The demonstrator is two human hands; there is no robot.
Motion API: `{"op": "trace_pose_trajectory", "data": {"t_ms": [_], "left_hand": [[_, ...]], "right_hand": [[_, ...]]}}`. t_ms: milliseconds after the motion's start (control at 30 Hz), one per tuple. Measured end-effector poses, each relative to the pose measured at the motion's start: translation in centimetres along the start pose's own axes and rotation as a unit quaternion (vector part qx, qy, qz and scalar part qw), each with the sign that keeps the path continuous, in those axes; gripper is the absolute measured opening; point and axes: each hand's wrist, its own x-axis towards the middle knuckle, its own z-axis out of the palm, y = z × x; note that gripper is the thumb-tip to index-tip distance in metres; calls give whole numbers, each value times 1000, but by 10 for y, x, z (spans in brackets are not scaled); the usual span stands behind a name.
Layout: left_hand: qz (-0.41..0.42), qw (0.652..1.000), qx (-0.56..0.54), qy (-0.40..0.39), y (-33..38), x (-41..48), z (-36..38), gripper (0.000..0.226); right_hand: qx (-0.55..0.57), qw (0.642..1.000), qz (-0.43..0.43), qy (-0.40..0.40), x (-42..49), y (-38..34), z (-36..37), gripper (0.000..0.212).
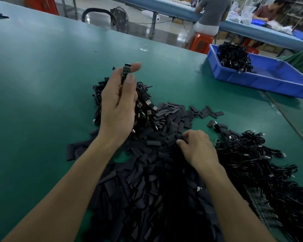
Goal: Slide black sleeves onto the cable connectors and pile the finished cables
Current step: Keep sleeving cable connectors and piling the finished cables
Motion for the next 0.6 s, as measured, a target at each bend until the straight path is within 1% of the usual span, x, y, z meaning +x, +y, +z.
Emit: {"op": "trace_pose_trajectory", "data": {"t_ms": [67,133,167,233,300,367,433,533,600], "left_hand": [[-28,999,32,-28,1,-1,1,13],[-69,994,67,-55,1,-4,2,4],[-83,989,97,-77,-1,-5,2,8],[-102,968,176,-146,-6,-7,2,14],[-136,943,211,-220,-11,-9,2,12],[-181,925,198,-270,-17,-15,4,13],[-215,916,186,-283,-24,-21,8,14],[-241,915,185,-264,-31,-26,12,15],[-242,917,201,-247,-35,-27,11,16]], "right_hand": [[-11,1000,6,-5,1,-2,6,25],[26,1000,10,-4,2,-3,7,22],[42,999,7,2,2,-3,7,18],[79,996,-12,24,3,1,7,6],[156,986,-43,37,3,3,5,11],[251,965,-59,43,2,3,2,19],[329,940,-64,56,1,3,0,23],[380,917,-82,88,-1,4,-1,24],[409,902,-88,110,-2,7,-3,25]]}}
